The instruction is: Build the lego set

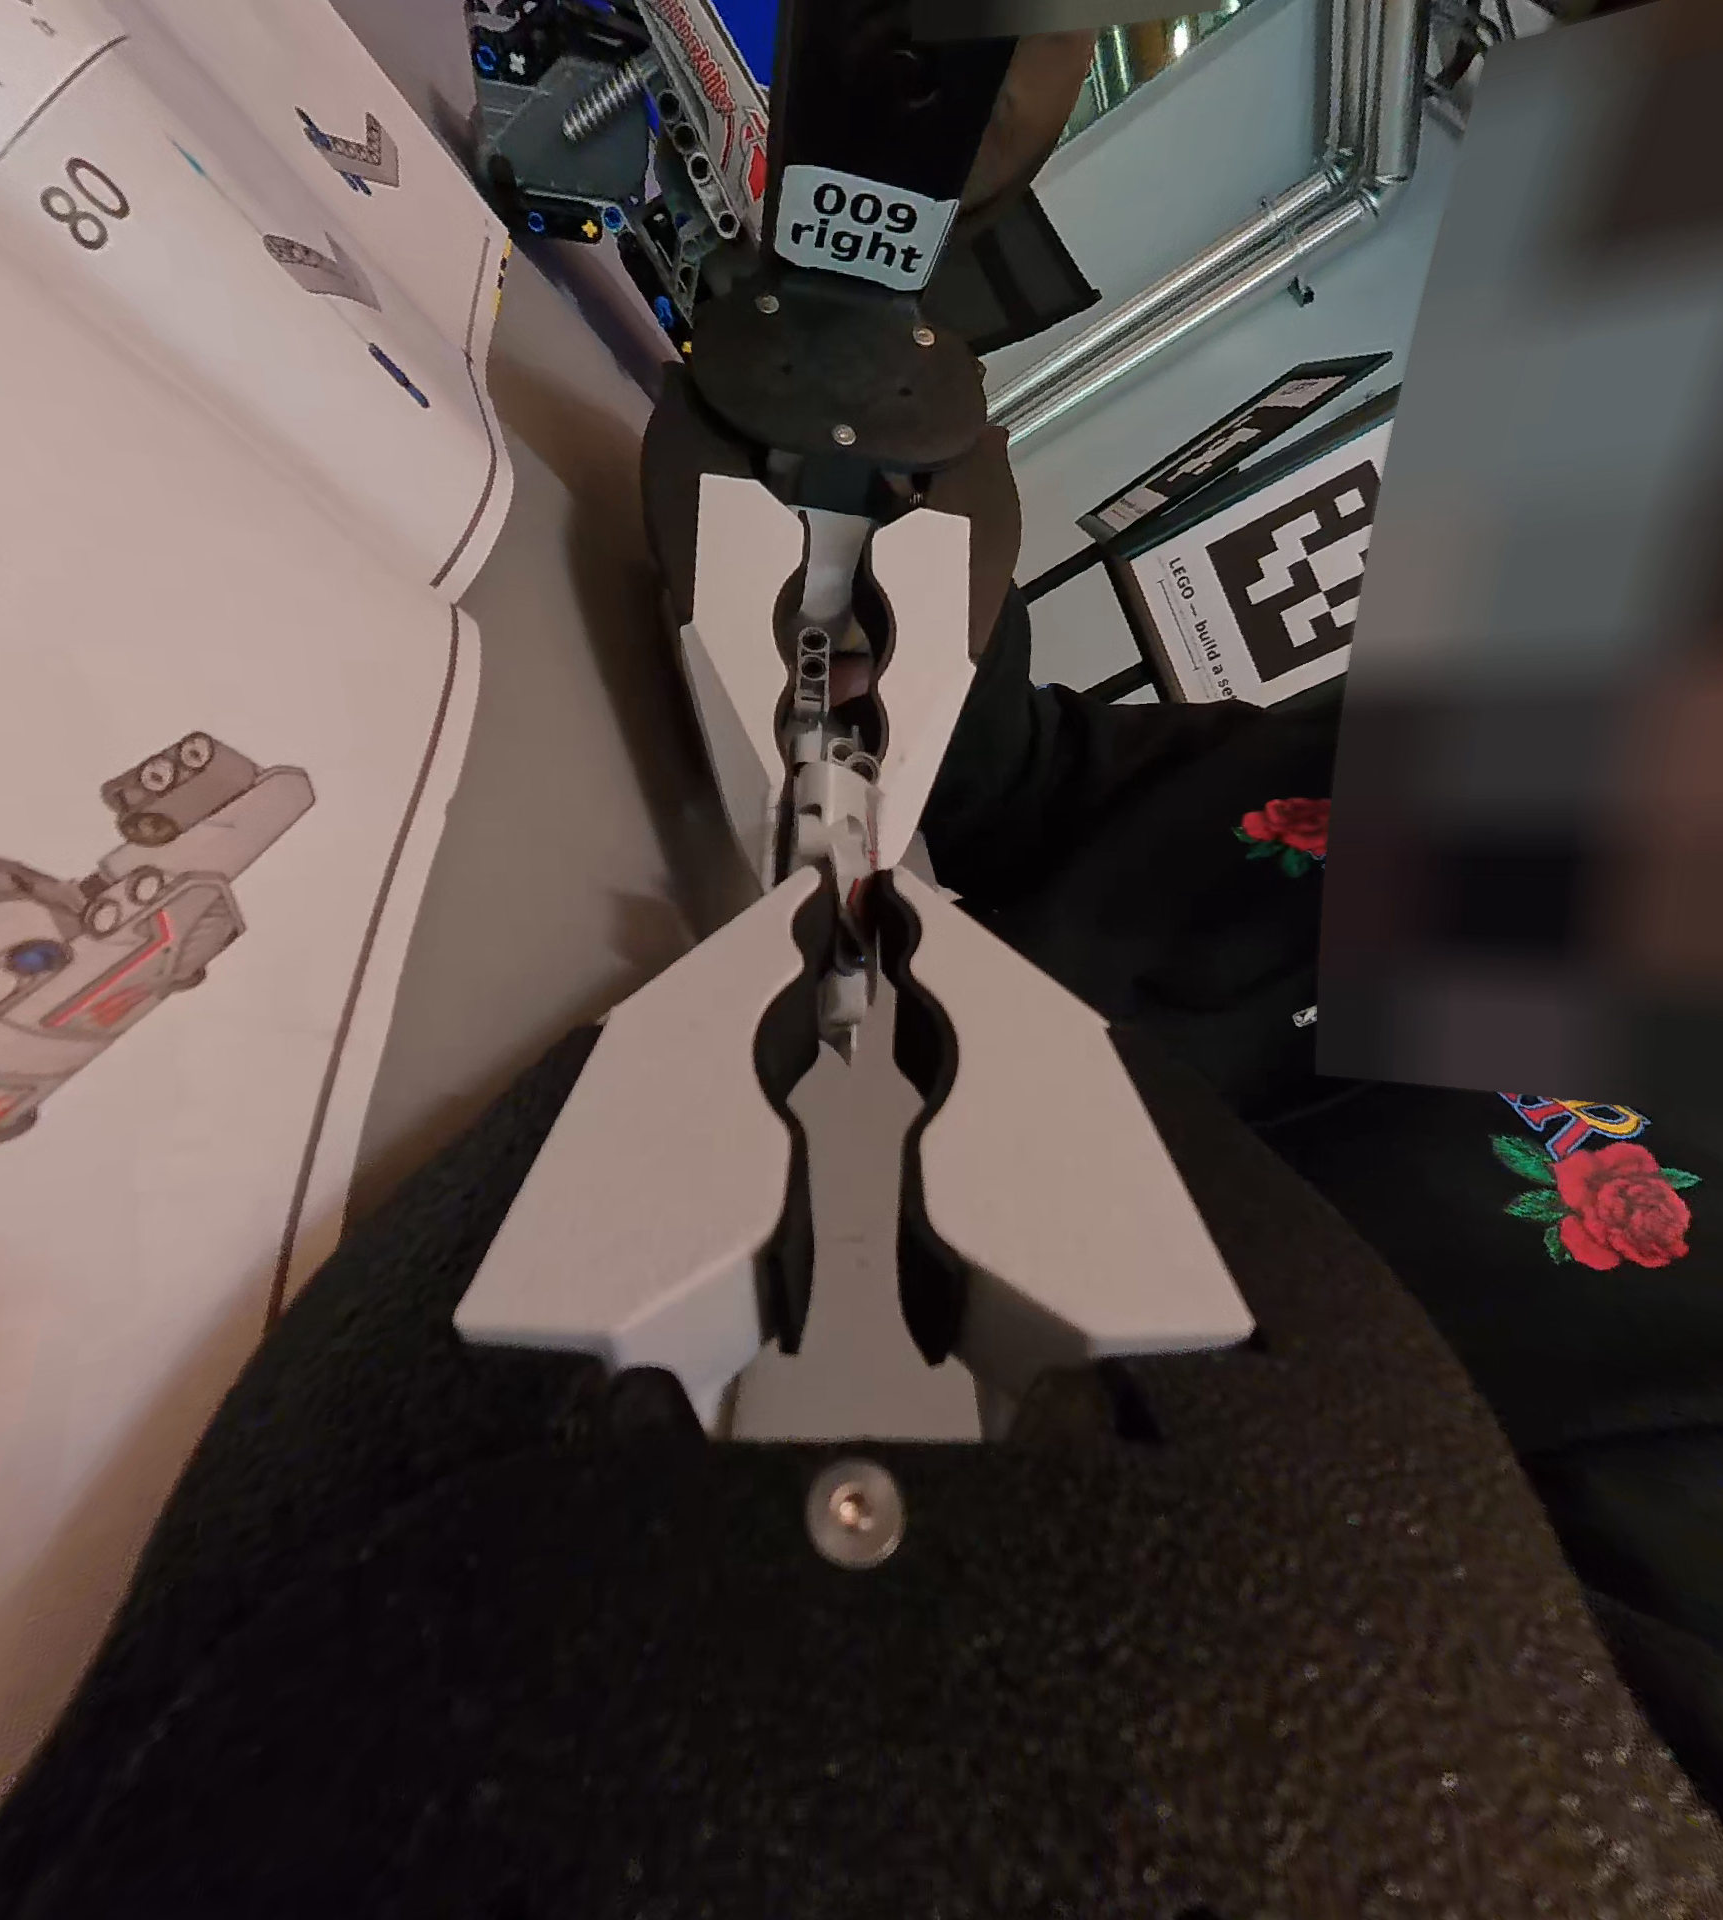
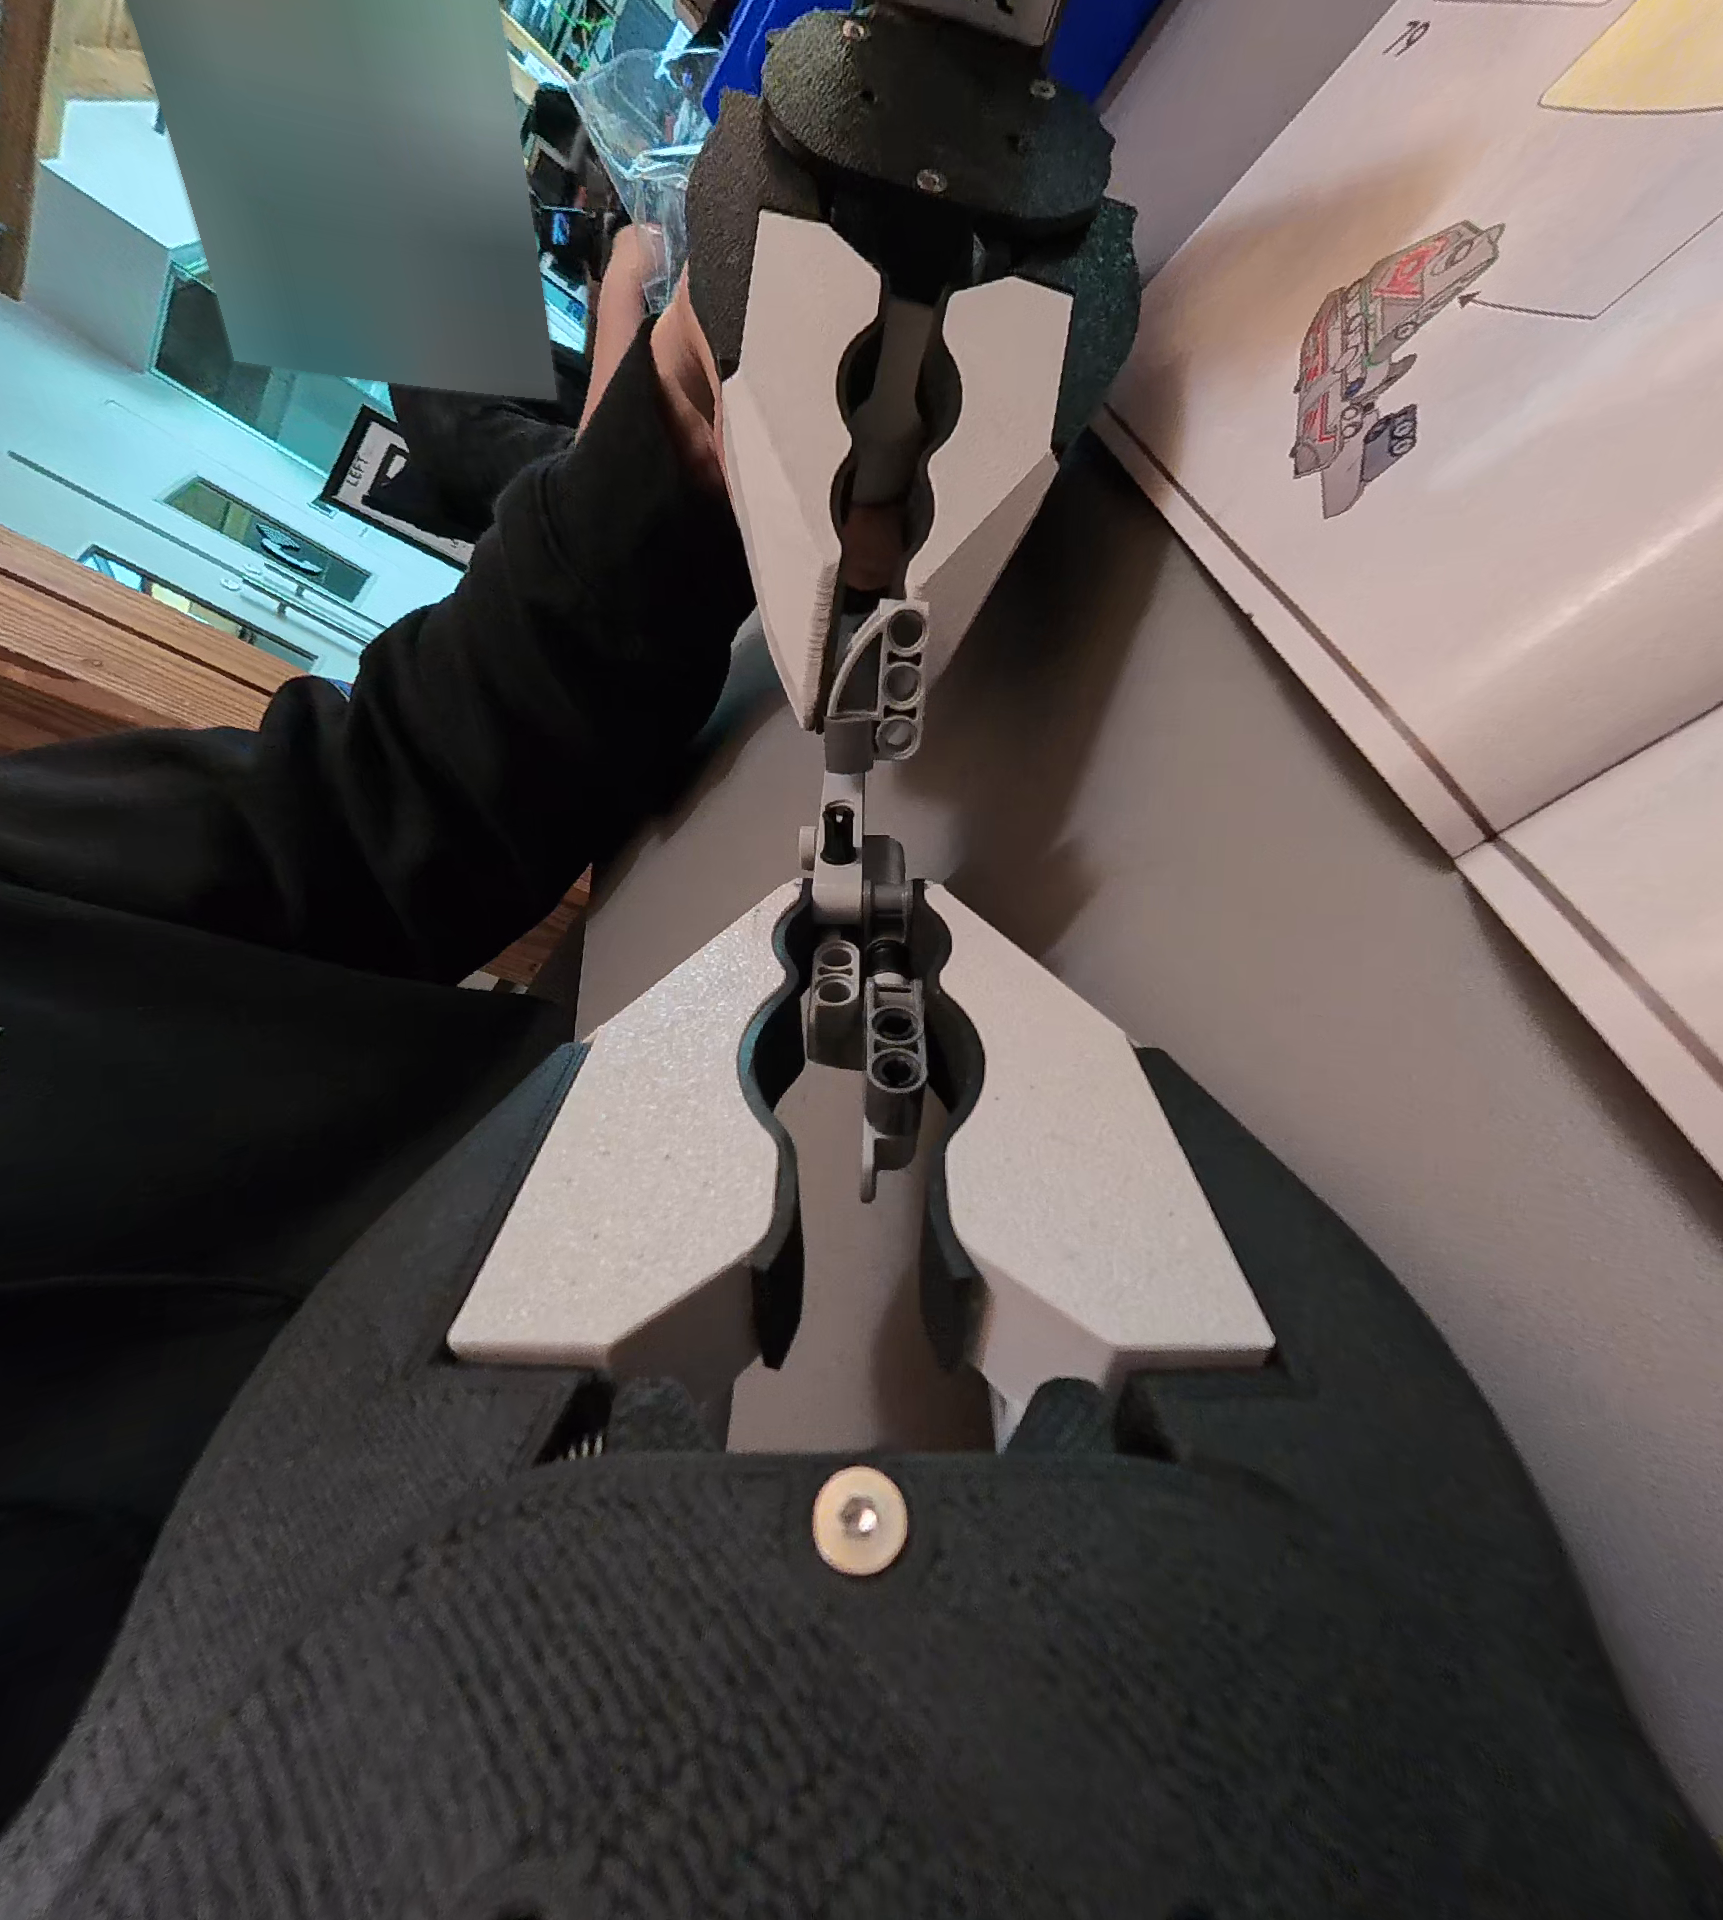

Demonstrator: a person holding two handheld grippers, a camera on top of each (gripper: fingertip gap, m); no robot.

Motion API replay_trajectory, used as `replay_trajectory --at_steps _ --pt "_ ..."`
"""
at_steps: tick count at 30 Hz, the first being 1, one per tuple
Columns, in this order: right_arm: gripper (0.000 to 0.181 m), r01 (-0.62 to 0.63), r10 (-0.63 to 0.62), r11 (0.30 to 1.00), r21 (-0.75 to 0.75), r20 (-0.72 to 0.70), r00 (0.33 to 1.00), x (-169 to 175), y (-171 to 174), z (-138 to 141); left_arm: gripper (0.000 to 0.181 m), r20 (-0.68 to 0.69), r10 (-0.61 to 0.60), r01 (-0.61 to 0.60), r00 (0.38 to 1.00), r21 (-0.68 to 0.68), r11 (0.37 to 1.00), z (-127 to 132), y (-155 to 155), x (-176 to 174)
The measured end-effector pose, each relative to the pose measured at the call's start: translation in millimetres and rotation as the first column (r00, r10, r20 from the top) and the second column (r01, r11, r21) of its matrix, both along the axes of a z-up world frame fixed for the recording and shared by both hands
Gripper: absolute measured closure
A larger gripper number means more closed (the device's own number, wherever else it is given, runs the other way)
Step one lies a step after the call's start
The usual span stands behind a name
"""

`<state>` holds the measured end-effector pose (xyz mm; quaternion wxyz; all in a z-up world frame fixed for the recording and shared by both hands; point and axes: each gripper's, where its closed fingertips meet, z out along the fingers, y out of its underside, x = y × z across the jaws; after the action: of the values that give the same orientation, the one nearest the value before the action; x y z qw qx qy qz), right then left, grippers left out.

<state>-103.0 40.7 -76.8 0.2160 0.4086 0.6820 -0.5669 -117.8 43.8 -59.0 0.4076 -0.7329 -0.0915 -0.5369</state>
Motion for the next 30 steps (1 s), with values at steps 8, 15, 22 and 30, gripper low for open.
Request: replay_trajectory --at_steps 8,15,22,30 --pt "0.166 0.004 -0.004 0.999 0.049 -0.002 1.000 0 -1 -6 0.177 -0.160 -0.019 0.021 0.987 0.016 1.000 -8 -3 6" --pt "0.167 -0.003 0.005 0.997 0.076 -0.026 1.000 1 -2 -7 0.177 -0.276 -0.010 0.022 0.961 0.040 0.999 -10 -5 8" --pt "0.167 -0.030 0.040 0.990 0.137 -0.066 0.997 6 -7 -10 0.177 -0.377 -0.038 0.064 0.925 0.055 0.996 -12 -9 15" --pt "0.167 -0.043 0.117 0.958 0.284 -0.247 0.962 11 -9 -12 0.177 -0.383 -0.053 0.075 0.922 0.043 0.996 -9 -12 22"
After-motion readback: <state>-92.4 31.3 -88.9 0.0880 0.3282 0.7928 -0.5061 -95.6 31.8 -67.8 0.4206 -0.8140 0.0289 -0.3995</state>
